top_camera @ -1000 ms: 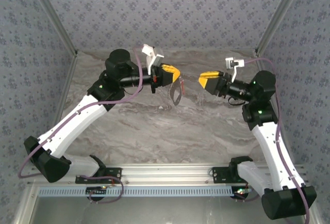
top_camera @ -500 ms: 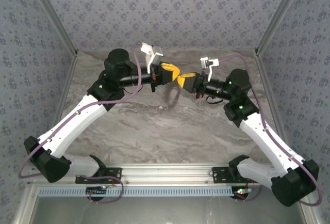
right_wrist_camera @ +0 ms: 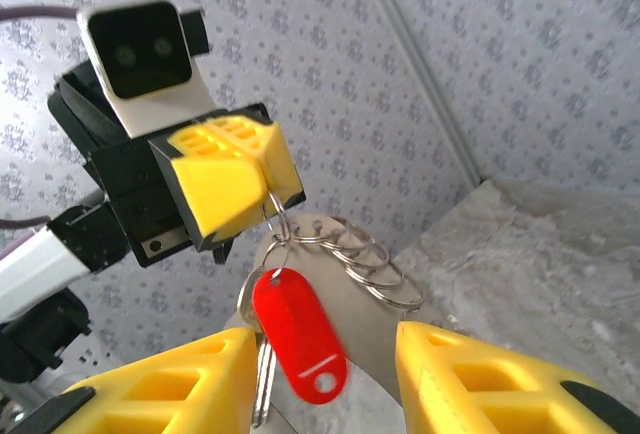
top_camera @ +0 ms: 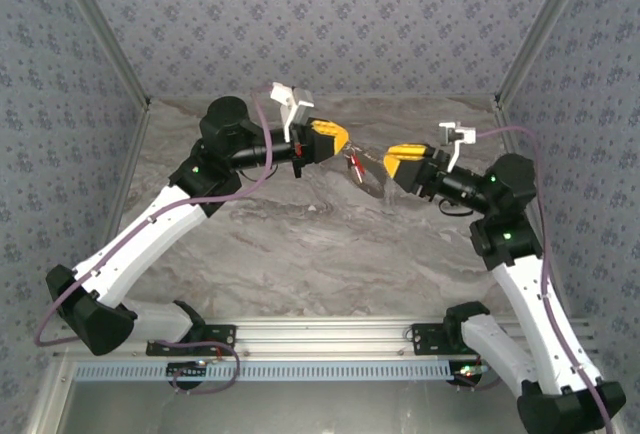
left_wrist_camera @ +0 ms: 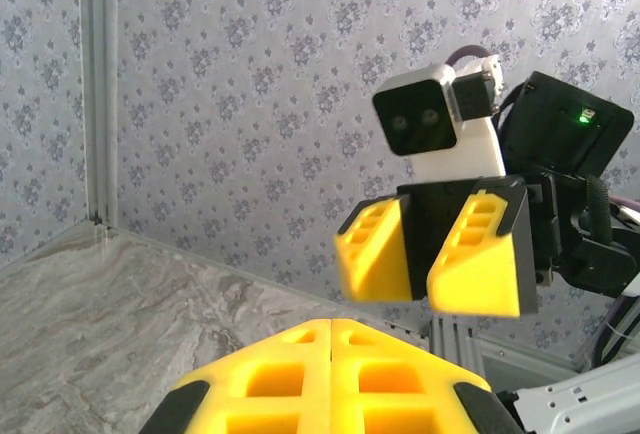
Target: Put the keys on the keyring
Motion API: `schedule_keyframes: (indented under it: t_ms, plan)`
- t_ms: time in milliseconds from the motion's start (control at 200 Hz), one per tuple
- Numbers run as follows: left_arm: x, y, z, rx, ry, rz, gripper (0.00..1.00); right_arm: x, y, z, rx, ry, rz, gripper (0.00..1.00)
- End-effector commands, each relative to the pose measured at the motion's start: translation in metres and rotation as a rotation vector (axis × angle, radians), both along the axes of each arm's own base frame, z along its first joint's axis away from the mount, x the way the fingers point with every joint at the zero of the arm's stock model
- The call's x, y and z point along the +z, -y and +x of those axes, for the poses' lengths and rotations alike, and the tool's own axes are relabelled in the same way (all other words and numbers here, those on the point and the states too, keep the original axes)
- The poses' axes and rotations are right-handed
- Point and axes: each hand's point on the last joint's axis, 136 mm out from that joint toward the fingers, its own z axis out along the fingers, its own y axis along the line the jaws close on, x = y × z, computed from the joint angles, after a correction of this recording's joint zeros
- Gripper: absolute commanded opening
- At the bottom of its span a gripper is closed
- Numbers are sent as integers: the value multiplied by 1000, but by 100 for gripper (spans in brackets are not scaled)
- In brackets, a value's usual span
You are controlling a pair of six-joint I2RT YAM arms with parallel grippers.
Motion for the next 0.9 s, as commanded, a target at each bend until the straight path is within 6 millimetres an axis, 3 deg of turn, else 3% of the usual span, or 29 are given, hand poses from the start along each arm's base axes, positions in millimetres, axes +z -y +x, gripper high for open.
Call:
schedule_keyframes:
  t_ms: [0, 145, 325, 660, 784, 894]
  plan:
    - [28, -7, -12, -20, 54, -86, 0, 21, 6, 1, -13, 28, 46, 41]
    - [34, -8, -14, -28, 48, -116, 0, 46, 6, 12, -21, 82, 98, 40]
    - [37, -8, -14, -35, 37, -136, 0, 58, -10, 20, 57, 82, 169, 41]
    - [34, -6, -13, -33, 31, -130, 0, 50, -52, 15, 154, 79, 142, 45]
    - [33, -5, -12, -36, 31, -125, 0, 47, -61, 16, 167, 78, 129, 42]
    - [32, -4, -12, -39, 30, -123, 0, 46, -66, 17, 179, 72, 122, 30]
